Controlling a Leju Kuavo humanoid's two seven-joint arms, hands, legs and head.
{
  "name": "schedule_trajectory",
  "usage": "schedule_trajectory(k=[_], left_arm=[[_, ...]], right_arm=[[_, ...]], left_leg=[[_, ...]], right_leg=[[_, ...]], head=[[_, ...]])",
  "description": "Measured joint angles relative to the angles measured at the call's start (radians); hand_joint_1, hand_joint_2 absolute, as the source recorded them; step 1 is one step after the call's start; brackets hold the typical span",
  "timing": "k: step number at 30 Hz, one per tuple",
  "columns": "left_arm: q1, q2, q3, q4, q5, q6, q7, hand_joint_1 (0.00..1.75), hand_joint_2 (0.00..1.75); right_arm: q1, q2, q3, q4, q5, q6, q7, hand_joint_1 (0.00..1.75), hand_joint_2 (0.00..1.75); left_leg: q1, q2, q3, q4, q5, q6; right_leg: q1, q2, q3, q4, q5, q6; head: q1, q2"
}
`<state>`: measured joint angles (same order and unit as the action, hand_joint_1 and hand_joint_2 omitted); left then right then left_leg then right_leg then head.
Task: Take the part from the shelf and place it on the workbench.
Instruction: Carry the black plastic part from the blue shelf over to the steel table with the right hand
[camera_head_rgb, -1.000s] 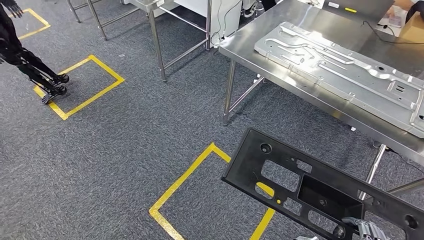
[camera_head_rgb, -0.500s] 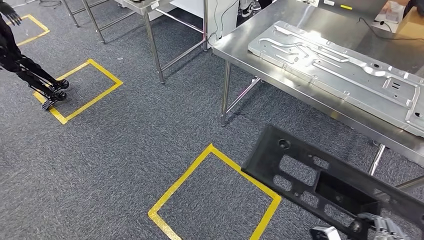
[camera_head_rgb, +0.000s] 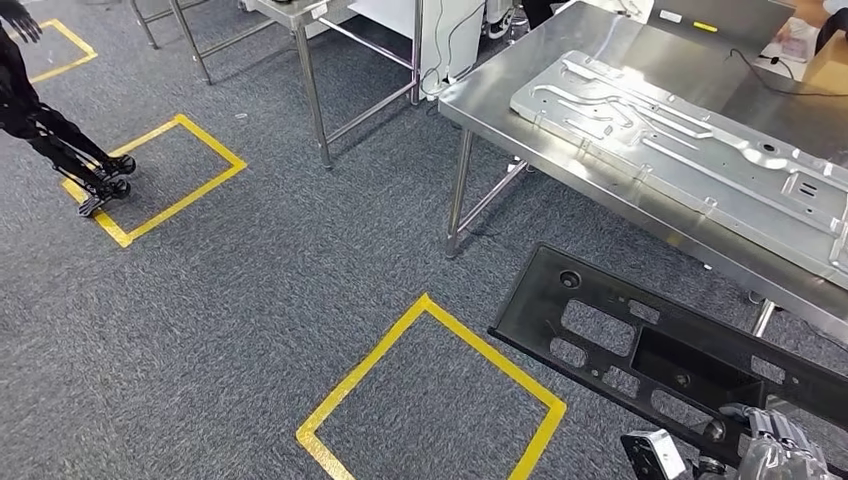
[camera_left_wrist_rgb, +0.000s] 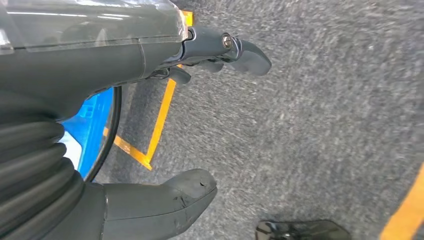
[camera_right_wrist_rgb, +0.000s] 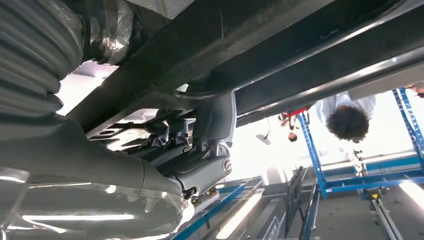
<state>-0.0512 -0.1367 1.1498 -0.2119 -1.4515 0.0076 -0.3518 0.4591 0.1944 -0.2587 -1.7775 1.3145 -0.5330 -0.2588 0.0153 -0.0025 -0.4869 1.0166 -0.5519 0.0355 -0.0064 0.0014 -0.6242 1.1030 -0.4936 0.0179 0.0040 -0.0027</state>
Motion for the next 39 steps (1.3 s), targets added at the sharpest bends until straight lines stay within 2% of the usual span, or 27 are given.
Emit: schedule_trajectory(k=[1,3,5,6,7,9,10,11,12,14,15,16,17,18,20,21,23,25,26,27,28,30,32,34,36,37,39], left_arm=[[-0.001,0.000,0.000,0.000,0.000,-0.001,0.000,0.00,1.75],[-0.001,-0.001,0.000,0.000,0.000,-0.002,0.001,0.00,1.75],[-0.002,-0.001,0.000,0.000,0.000,-0.004,0.002,0.00,1.75],[-0.004,0.000,0.000,0.000,0.000,-0.004,0.002,0.00,1.75],[-0.006,0.000,0.000,0.000,0.000,-0.005,0.002,0.00,1.75],[-0.008,0.000,0.000,0.000,0.000,-0.006,0.002,0.00,1.75],[-0.007,0.000,0.000,0.000,-0.001,-0.006,0.002,0.00,1.75],[-0.004,0.000,0.000,0.000,-0.001,-0.006,0.003,0.00,1.75],[-0.002,0.001,0.000,0.000,-0.002,-0.007,0.004,0.00,1.75],[0.001,0.003,0.000,0.000,-0.004,-0.007,0.005,0.00,1.75],[0.001,0.004,0.000,0.000,-0.006,-0.007,0.005,0.00,1.75],[0.001,0.004,0.000,0.000,-0.006,-0.008,0.004,0.00,1.75],[0.002,0.005,-0.001,0.000,-0.007,-0.008,0.003,0.00,1.75],[0.003,0.005,-0.001,0.000,-0.007,-0.008,0.002,0.00,1.75],[0.005,0.005,0.000,0.000,-0.007,-0.010,-0.001,0.00,1.75],[0.006,0.005,0.000,0.000,-0.008,-0.011,-0.003,0.00,1.75],[0.005,0.006,0.000,0.000,-0.008,-0.011,-0.005,0.00,1.75],[0.004,0.006,0.000,0.000,-0.008,-0.012,-0.005,0.00,1.75],[0.005,0.007,0.000,0.000,-0.008,-0.012,-0.005,0.00,1.75],[0.007,0.006,0.000,0.000,-0.009,-0.012,-0.005,0.00,1.75],[0.009,0.006,0.000,0.000,-0.009,-0.012,-0.005,0.00,1.75],[0.009,0.006,0.000,0.000,-0.009,-0.012,-0.005,0.00,1.75],[0.007,0.007,0.000,0.000,-0.009,-0.012,-0.005,0.00,1.75],[0.005,0.007,0.000,0.000,-0.009,-0.013,-0.005,0.00,1.75],[0.001,0.007,0.000,0.000,-0.009,-0.013,-0.005,0.00,1.75],[-0.002,0.006,0.000,0.000,-0.009,-0.013,-0.005,0.00,1.75],[-0.004,0.006,0.000,0.000,-0.009,-0.014,-0.005,0.00,1.75]], right_arm=[[-0.002,-0.002,0.002,0.002,0.000,0.001,0.002,1.75,1.75],[-0.003,-0.007,0.004,0.004,-0.001,0.002,0.008,1.75,1.75],[-0.004,-0.009,0.006,0.005,-0.002,0.002,0.013,1.75,1.75],[-0.005,-0.009,0.007,0.006,-0.002,0.002,0.015,1.75,1.75],[-0.007,-0.010,0.009,0.006,-0.002,0.003,0.015,1.75,1.75],[-0.009,-0.011,0.011,0.007,-0.002,0.004,0.017,1.75,1.75],[-0.010,-0.012,0.012,0.007,-0.002,0.006,0.021,1.75,1.75],[-0.010,-0.014,0.014,0.008,-0.002,0.008,0.029,1.75,1.75],[-0.011,-0.019,0.016,0.010,-0.002,0.010,0.040,1.75,1.75],[-0.015,-0.033,0.018,0.012,-0.008,0.016,0.068,1.75,1.75],[-0.021,-0.044,0.016,0.015,-0.016,0.022,0.078,1.75,1.75],[-0.029,-0.056,0.012,0.019,-0.027,0.031,0.086,1.75,1.75],[-0.039,-0.071,0.005,0.025,-0.041,0.043,0.089,1.75,1.75],[-0.050,-0.088,-0.009,0.035,-0.058,0.056,0.087,1.75,1.75],[-0.076,-0.124,-0.062,0.056,-0.093,0.094,0.062,1.75,1.75],[-0.092,-0.140,-0.099,0.068,-0.108,0.115,0.038,1.75,1.75],[-0.126,-0.167,-0.186,0.093,-0.127,0.153,-0.017,1.75,1.75],[-0.149,-0.180,-0.260,0.113,-0.129,0.170,-0.051,1.75,1.75],[-0.154,-0.182,-0.287,0.120,-0.127,0.173,-0.058,1.75,1.75],[-0.159,-0.183,-0.307,0.126,-0.124,0.175,-0.064,1.75,1.75],[-0.162,-0.183,-0.323,0.132,-0.119,0.175,-0.068,1.75,1.75],[-0.166,-0.183,-0.344,0.140,-0.113,0.175,-0.072,1.75,1.75],[-0.170,-0.182,-0.359,0.148,-0.110,0.177,-0.075,1.75,1.75],[-0.174,-0.182,-0.369,0.153,-0.110,0.179,-0.075,1.75,1.75],[-0.181,-0.182,-0.382,0.154,-0.112,0.187,-0.074,1.75,1.75],[-0.186,-0.183,-0.394,0.154,-0.115,0.196,-0.074,1.75,1.75],[-0.199,-0.188,-0.426,0.160,-0.123,0.223,-0.086,1.75,1.75]], left_leg=[[0.000,0.000,0.003,-0.002,-0.006,-0.005],[-0.002,0.001,0.015,0.002,-0.009,-0.018],[-0.003,0.002,0.026,0.021,-0.016,-0.027],[-0.003,0.002,0.019,0.045,-0.027,-0.030],[-0.002,0.001,-0.002,0.087,-0.046,-0.032],[-0.001,0.001,-0.077,0.203,-0.096,-0.037],[-0.001,0.001,-0.115,0.249,-0.110,-0.039],[-0.001,0.001,-0.143,0.268,-0.107,-0.039],[-0.002,0.001,-0.155,0.253,-0.082,-0.038],[-0.005,0.002,-0.143,0.147,0.012,-0.029],[-0.009,0.002,-0.137,0.099,0.047,-0.024],[-0.014,0.002,-0.134,0.066,0.068,-0.018],[-0.018,0.002,-0.135,0.051,0.074,-0.012],[-0.021,0.002,-0.135,0.044,0.071,-0.006],[-0.017,0.001,-0.113,0.020,0.076,0.007],[-0.014,0.001,-0.097,0.008,0.076,0.012],[-0.011,0.000,-0.070,-0.012,0.072,0.019],[-0.010,-0.003,-0.051,-0.018,0.059,0.022],[-0.010,-0.004,-0.039,-0.019,0.050,0.021],[-0.009,-0.005,-0.027,-0.019,0.039,0.018],[-0.008,-0.006,-0.011,-0.019,0.028,0.015],[-0.006,-0.005,0.017,-0.018,0.005,0.007],[-0.006,-0.005,0.034,-0.016,-0.017,-0.007],[-0.006,-0.004,0.046,-0.008,-0.026,-0.020],[-0.004,-0.003,0.034,0.035,-0.027,-0.026],[-0.002,-0.002,0.009,0.081,-0.035,-0.028],[-0.002,-0.001,-0.072,0.205,-0.078,-0.032]], right_leg=[[0.005,-0.001,0.011,-0.031,0.005,-0.007],[0.011,-0.001,0.020,-0.049,-0.010,-0.022],[0.006,0.001,0.046,-0.065,-0.005,-0.034],[0.004,0.000,0.061,-0.071,-0.009,-0.040],[0.002,0.000,0.073,-0.075,-0.013,-0.045],[0.004,-0.001,0.086,-0.078,-0.025,-0.052],[0.006,0.001,0.093,-0.077,-0.032,-0.054],[0.007,0.003,0.103,-0.077,-0.041,-0.054],[0.008,0.005,0.115,-0.077,-0.050,-0.053],[0.009,0.006,0.143,-0.078,-0.072,-0.049],[0.008,0.007,0.153,-0.079,-0.081,-0.046],[0.008,0.008,0.156,-0.080,-0.088,-0.041],[0.007,0.009,0.159,-0.082,-0.091,-0.035],[0.007,0.010,0.161,-0.084,-0.090,-0.028],[0.007,0.009,0.165,-0.074,-0.085,-0.014],[0.006,0.008,0.154,-0.048,-0.081,-0.008],[-0.001,0.006,0.095,0.053,-0.096,0.004],[-0.008,0.005,0.012,0.152,-0.145,0.016],[-0.012,0.005,-0.018,0.171,-0.159,0.019],[-0.016,0.004,-0.033,0.160,-0.153,0.022],[-0.019,0.003,-0.033,0.119,-0.120,0.024],[-0.023,-0.001,-0.016,0.008,-0.019,0.028],[-0.016,-0.008,-0.007,-0.044,0.027,0.017],[-0.009,-0.010,0.001,-0.042,0.019,-0.003],[-0.010,-0.008,0.020,-0.051,0.016,-0.018],[-0.010,-0.007,0.030,-0.056,0.012,-0.026],[-0.009,-0.007,0.046,-0.062,0.001,-0.036]], head=[[0.000,0.000],[0.000,0.000],[0.000,0.000],[0.000,0.000],[0.000,0.000],[-0.001,0.000],[-0.001,0.000],[-0.001,0.000],[-0.001,0.000],[-0.001,0.000],[-0.001,0.000],[-0.002,0.000],[-0.002,0.000],[-0.002,0.000],[-0.002,0.000],[-0.002,0.000],[0.000,0.000],[0.000,0.000],[0.000,0.000],[0.000,0.000],[0.000,0.000],[0.000,0.000],[0.001,0.000],[0.002,0.000],[0.002,0.000],[0.002,0.000],[0.002,0.000]])
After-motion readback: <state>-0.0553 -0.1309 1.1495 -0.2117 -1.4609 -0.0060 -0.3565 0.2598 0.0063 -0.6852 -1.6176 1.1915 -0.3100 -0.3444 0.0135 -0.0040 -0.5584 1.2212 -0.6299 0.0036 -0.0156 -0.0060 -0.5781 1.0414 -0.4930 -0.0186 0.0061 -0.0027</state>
